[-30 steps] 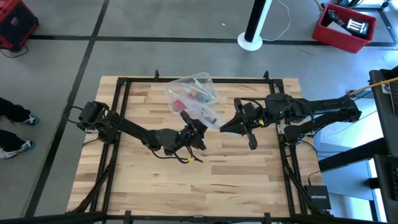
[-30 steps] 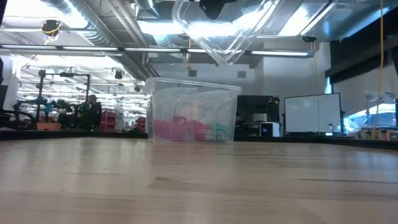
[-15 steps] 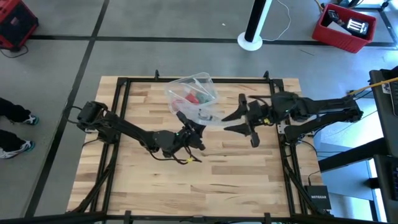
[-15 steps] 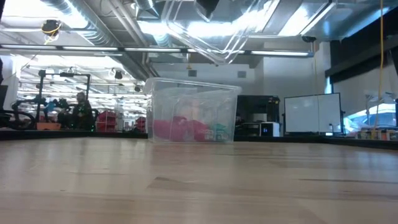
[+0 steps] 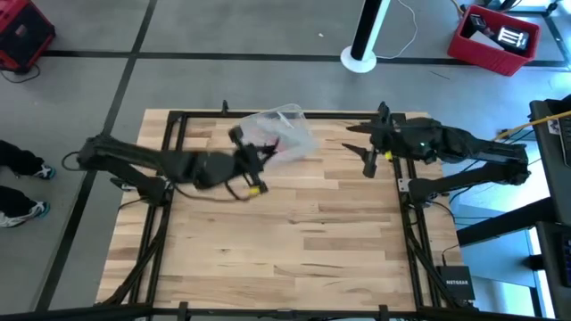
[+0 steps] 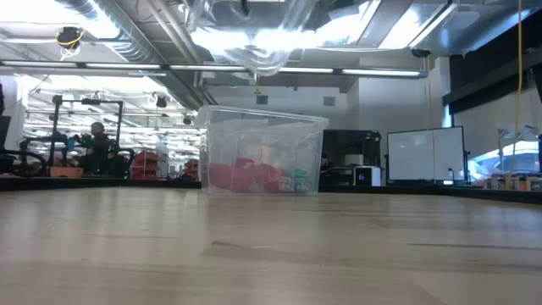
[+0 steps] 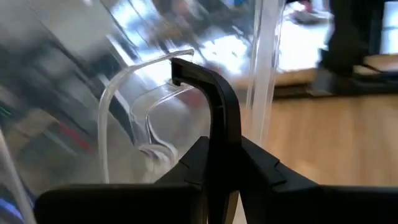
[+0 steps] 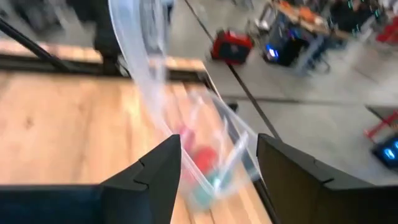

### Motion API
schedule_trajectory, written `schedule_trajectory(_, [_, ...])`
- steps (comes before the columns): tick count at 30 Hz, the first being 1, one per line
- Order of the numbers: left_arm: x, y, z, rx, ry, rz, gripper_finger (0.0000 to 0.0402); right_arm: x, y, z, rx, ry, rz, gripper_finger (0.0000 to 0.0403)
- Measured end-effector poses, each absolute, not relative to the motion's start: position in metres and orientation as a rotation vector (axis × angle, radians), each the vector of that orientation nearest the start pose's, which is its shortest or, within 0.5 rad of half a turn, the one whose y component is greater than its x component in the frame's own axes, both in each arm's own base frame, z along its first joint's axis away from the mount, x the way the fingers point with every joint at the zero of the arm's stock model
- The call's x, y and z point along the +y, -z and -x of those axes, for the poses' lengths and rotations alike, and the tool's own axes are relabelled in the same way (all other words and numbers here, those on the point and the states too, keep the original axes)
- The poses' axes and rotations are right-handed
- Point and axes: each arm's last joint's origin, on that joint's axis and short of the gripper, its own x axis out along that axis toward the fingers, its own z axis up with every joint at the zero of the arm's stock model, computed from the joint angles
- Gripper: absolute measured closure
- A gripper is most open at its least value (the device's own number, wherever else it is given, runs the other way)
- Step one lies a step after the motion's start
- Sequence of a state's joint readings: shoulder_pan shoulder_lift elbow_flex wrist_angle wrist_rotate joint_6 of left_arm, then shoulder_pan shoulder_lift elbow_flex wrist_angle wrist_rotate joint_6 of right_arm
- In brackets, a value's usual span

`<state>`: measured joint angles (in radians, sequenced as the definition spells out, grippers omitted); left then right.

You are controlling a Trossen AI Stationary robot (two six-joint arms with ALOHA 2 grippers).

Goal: Roll bandage
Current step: Close the transparent bin

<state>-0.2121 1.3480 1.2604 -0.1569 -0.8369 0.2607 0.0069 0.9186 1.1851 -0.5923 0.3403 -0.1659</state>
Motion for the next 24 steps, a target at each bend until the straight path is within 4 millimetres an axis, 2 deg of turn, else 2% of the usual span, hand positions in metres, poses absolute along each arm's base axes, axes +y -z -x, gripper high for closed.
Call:
schedule_trajectory(5, [0.002, -0.402, -0.272, 0.494, -0.486, -0.121, 0.0358, -0.028, -0.383, -0.175, 0.438, 0.308, 0.204, 0.0198])
schedule_trajectory(10, [0.036, -0.414, -0.261, 0.57, -0.441, 0.005, 0.0358, -0.046, -0.354, -0.177, 0.486, 0.325, 0.186, 0.0199])
schedule_trajectory(12, [0.046, -0.412, -0.258, 0.597, -0.406, 0.036, 0.0358, -0.053, -0.34, -0.178, 0.501, 0.325, 0.171, 0.0199])
schedule_trajectory(18, [0.066, -0.401, -0.257, 0.682, -0.339, 0.047, 0.0358, -0.077, -0.298, -0.176, 0.472, 0.364, 0.158, 0.0199])
schedule_trajectory(24, [0.081, -0.399, -0.257, 0.704, -0.334, -0.033, 0.0355, -0.109, -0.251, -0.166, 0.393, 0.507, 0.158, 0.0199])
